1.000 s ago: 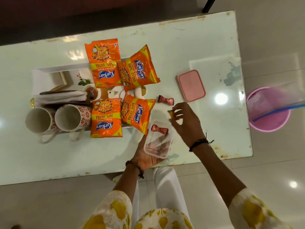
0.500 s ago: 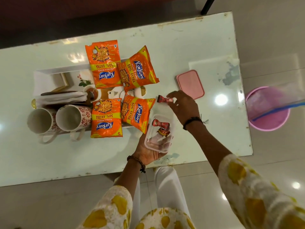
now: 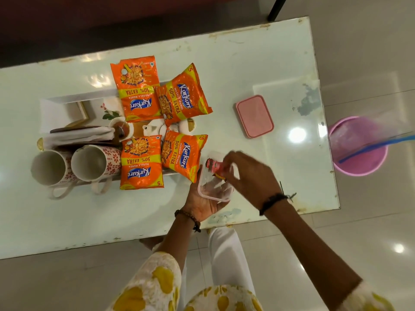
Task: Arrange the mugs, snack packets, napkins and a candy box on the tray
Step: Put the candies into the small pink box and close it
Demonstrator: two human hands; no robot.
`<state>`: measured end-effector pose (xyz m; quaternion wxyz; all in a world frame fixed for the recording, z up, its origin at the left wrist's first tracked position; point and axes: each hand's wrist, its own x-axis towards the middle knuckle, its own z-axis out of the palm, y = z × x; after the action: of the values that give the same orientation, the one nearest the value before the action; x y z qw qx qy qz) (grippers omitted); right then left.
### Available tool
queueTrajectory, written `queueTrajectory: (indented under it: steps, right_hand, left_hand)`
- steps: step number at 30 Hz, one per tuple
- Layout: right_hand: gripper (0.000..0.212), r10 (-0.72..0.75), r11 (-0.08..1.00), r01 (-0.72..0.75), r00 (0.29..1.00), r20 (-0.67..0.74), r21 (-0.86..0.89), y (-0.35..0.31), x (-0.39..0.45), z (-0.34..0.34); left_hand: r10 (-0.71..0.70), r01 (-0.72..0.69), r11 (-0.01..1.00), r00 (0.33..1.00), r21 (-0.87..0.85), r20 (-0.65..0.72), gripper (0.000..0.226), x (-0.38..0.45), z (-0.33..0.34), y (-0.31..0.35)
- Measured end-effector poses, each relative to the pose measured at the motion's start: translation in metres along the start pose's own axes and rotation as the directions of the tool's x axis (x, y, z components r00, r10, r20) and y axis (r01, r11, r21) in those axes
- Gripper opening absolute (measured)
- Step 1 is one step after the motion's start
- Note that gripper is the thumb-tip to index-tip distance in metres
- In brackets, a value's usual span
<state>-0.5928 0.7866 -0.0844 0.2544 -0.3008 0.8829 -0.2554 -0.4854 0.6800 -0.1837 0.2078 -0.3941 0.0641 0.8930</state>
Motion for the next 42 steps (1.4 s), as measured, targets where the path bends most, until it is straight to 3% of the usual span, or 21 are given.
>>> queueTrajectory:
  steps: [2,4,7,10,15,17,20,22,23,24,26,27,29,33,39,42]
  right_hand:
    - [0.013,0.011,1.0,-0.01,0.996,0.086,-0.014,0.002,-0.015,0.004]
    - [0.014,0.055,0.998,-0.057,0.996,0.076,0.026,0.006,-0.017,0.006]
    - [0.012,0.199,0.966,-0.175,0.974,-0.112,0.192,0.019,0.001,0.004]
    - [0.017,0.324,0.932,-0.266,0.915,-0.239,0.245,0.039,0.041,0.0]
    - [0.085,0.493,0.868,-0.496,0.868,-0.058,-0.039,0.078,0.11,0.006]
    - [0.09,0.522,0.841,-0.519,0.853,-0.024,-0.154,0.086,0.117,0.013]
    - [0.073,0.463,0.861,-0.474,0.88,-0.104,-0.184,0.087,0.112,0.013]
    - [0.065,0.467,0.879,-0.473,0.88,-0.09,-0.06,0.081,0.103,0.008]
    - [0.061,0.505,0.862,-0.497,0.86,-0.074,0.099,0.078,0.096,0.003]
    - [0.055,0.551,0.799,-0.509,0.833,-0.048,0.321,0.072,0.088,-0.004]
    - [0.041,0.607,0.54,-0.438,0.794,0.027,0.719,0.058,0.068,-0.018]
    - [0.037,0.622,0.443,-0.385,0.783,0.032,0.81,0.053,0.058,-0.022]
    - [0.037,0.65,0.373,-0.302,0.76,-0.015,0.877,0.045,0.039,-0.025]
    - [0.056,0.61,0.378,-0.333,0.791,0.038,0.864,0.033,0.012,-0.011]
    - [0.074,0.624,0.602,-0.435,0.779,-0.056,0.669,0.027,0.002,0.019]
    - [0.074,0.662,0.581,-0.453,0.747,-0.068,0.676,0.024,0.009,0.023]
  left_hand:
    - [0.026,-0.026,0.999,1.0,0.039,0.007,0.059,0.003,0.005,-0.001]
    - [0.029,-0.03,0.998,0.999,0.06,0.028,0.057,0.004,0.013,-0.001]
    - [-0.014,0.013,1.0,0.997,0.014,0.069,0.066,0.004,0.024,0.001]
    - [-0.032,0.037,0.998,0.994,-0.047,0.108,0.077,0.005,0.029,0.003]
    - [-0.053,0.061,0.996,0.991,-0.064,0.123,0.081,0.009,0.03,0.002]
    - [-0.055,0.065,0.995,0.989,-0.071,0.135,0.08,0.009,0.027,0.001]
    - [-0.053,0.063,0.996,0.987,-0.058,0.15,0.078,0.008,0.027,0.002]
    - [-0.048,0.055,0.997,0.989,-0.051,0.14,0.078,0.008,0.03,0.003]
    - [-0.044,0.05,0.998,0.99,-0.042,0.132,0.079,0.008,0.032,0.004]
    - [-0.039,0.043,0.999,0.991,-0.027,0.125,0.079,0.009,0.033,0.005]
    - [-0.03,0.028,0.999,0.991,0.019,0.128,0.076,0.01,0.038,0.005]
    - [-0.026,0.022,0.999,0.991,0.036,0.134,0.074,0.009,0.04,0.005]
    - [-0.018,0.009,0.998,0.989,0.06,0.149,0.068,0.009,0.047,0.006]
    - [0.015,-0.027,0.997,0.989,0.077,0.146,0.062,0.012,0.05,0.007]
    - [0.006,-0.017,0.994,0.995,0.103,0.101,0.075,0.019,0.06,0.008]
    - [0.009,-0.024,0.993,0.992,0.117,0.127,0.072,0.02,0.067,0.006]
